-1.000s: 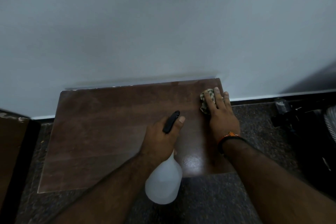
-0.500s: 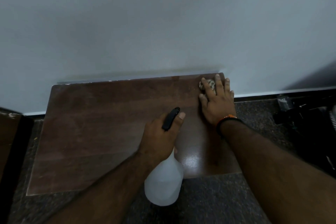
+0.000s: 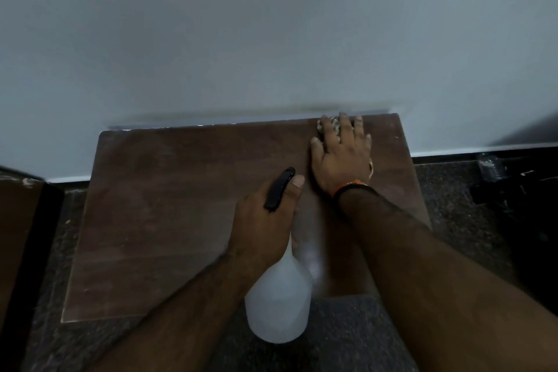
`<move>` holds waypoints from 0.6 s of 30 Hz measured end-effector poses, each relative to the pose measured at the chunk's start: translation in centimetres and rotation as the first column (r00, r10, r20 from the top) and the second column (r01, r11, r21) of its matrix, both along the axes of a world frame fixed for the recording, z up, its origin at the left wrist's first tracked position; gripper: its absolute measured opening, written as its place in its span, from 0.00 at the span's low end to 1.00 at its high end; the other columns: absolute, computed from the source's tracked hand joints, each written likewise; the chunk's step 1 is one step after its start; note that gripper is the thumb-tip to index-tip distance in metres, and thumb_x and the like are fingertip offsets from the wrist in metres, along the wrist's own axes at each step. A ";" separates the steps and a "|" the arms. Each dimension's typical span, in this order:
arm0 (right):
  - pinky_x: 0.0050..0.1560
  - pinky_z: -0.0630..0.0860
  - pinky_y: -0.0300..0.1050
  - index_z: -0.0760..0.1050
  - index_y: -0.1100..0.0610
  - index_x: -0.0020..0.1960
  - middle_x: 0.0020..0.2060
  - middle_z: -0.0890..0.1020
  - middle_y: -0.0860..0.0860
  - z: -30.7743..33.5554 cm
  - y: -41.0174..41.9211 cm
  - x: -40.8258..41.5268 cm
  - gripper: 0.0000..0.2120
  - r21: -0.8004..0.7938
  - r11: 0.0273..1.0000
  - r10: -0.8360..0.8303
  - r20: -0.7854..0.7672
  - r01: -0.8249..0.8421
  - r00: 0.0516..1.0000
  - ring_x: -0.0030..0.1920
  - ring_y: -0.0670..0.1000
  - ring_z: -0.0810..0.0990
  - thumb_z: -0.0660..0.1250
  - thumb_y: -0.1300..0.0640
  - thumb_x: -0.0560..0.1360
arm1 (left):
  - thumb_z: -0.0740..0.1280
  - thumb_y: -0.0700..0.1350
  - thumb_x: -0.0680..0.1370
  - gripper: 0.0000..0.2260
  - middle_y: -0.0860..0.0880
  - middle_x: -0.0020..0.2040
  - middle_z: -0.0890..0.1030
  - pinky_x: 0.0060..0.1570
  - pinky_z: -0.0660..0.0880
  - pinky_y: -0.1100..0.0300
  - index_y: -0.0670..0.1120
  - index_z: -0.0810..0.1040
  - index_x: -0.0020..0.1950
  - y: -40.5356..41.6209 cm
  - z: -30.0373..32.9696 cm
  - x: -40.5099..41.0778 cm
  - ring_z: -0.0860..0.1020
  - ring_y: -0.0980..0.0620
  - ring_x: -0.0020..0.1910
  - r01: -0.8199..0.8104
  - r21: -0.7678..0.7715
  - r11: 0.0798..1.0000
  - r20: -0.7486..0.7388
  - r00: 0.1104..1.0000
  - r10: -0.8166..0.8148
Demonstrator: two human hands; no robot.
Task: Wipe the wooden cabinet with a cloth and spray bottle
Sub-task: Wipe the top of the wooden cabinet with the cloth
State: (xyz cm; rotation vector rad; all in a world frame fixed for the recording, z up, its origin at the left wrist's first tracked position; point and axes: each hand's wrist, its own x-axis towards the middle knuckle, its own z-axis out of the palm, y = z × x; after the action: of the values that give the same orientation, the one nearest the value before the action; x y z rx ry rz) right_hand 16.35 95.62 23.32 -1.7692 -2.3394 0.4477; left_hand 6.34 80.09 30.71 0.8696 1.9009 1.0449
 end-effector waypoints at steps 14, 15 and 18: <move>0.79 0.46 0.64 0.60 0.48 0.78 0.80 0.57 0.54 -0.1 -5.5 -13.4 0.28 -0.014 0.984 0.178 0.013 -0.177 0.984 0.81 0.60 0.48 0.50 0.43 0.79 | 0.61 0.64 0.80 0.26 0.42 0.36 0.84 0.44 0.82 0.48 0.43 0.82 0.42 -4.1 1.2 -10.7 0.83 0.45 0.36 -0.182 0.004 0.983 0.002 0.983 0.182; 0.79 0.46 0.64 0.61 0.48 0.78 0.80 0.57 0.55 -0.1 -6.0 -14.3 0.28 -0.015 0.981 0.195 0.014 -0.195 0.981 0.81 0.60 0.48 0.50 0.42 0.79 | 0.62 0.61 0.82 0.24 0.44 0.34 0.84 0.41 0.81 0.53 0.43 0.82 0.40 -4.5 1.3 -11.5 0.83 0.48 0.34 -0.197 0.014 0.980 -0.011 0.980 0.198; 0.78 0.47 0.65 0.62 0.49 0.78 0.80 0.58 0.55 0.0 -7.5 -17.1 0.29 -0.005 0.970 0.244 0.002 -0.244 0.970 0.81 0.61 0.49 0.50 0.42 0.79 | 0.63 0.59 0.82 0.22 0.51 0.25 0.79 0.36 0.81 0.55 0.46 0.80 0.35 -5.5 1.3 -13.3 0.79 0.55 0.25 -0.246 0.060 0.967 -0.023 0.968 0.248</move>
State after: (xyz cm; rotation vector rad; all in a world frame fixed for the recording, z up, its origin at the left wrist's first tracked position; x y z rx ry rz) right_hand -0.72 88.10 23.32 -1.4884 -2.5714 0.4857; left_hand -6.98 74.60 31.98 0.6941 2.0516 1.2459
